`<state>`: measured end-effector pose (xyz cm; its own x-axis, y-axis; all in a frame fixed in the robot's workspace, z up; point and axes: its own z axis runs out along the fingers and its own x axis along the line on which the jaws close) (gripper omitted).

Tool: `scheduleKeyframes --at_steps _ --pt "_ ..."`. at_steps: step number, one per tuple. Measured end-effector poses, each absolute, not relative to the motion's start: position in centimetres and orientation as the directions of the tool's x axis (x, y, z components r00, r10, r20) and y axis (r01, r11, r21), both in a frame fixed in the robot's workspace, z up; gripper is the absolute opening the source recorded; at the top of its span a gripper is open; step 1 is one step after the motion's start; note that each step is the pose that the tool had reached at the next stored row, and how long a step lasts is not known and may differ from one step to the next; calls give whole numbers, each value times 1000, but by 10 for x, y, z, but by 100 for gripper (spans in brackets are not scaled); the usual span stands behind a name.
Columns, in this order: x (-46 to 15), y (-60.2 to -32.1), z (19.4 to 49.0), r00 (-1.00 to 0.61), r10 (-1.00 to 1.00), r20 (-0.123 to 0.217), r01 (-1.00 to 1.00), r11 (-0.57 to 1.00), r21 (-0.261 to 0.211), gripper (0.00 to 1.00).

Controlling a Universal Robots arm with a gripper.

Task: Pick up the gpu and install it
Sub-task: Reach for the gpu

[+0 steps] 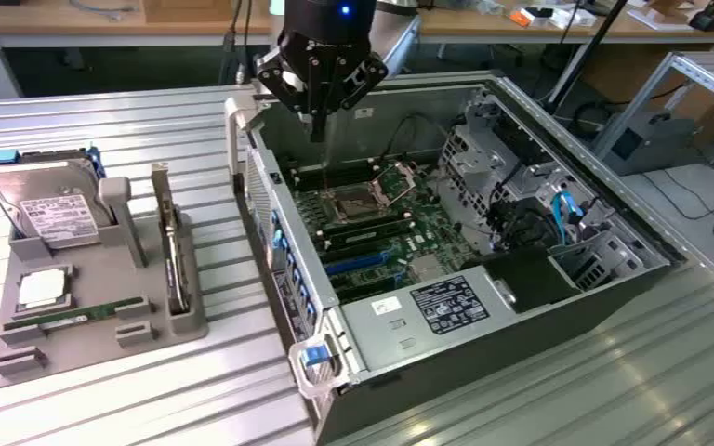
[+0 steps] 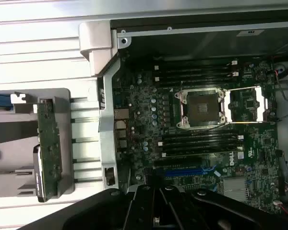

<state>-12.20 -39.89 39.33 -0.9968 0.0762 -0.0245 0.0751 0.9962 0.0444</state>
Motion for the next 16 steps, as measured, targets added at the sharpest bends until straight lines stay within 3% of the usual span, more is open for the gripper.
scheduleKeyframes --at_steps 16 --pt "-148 -399 393 -997 76 -24 75 996 44 11"
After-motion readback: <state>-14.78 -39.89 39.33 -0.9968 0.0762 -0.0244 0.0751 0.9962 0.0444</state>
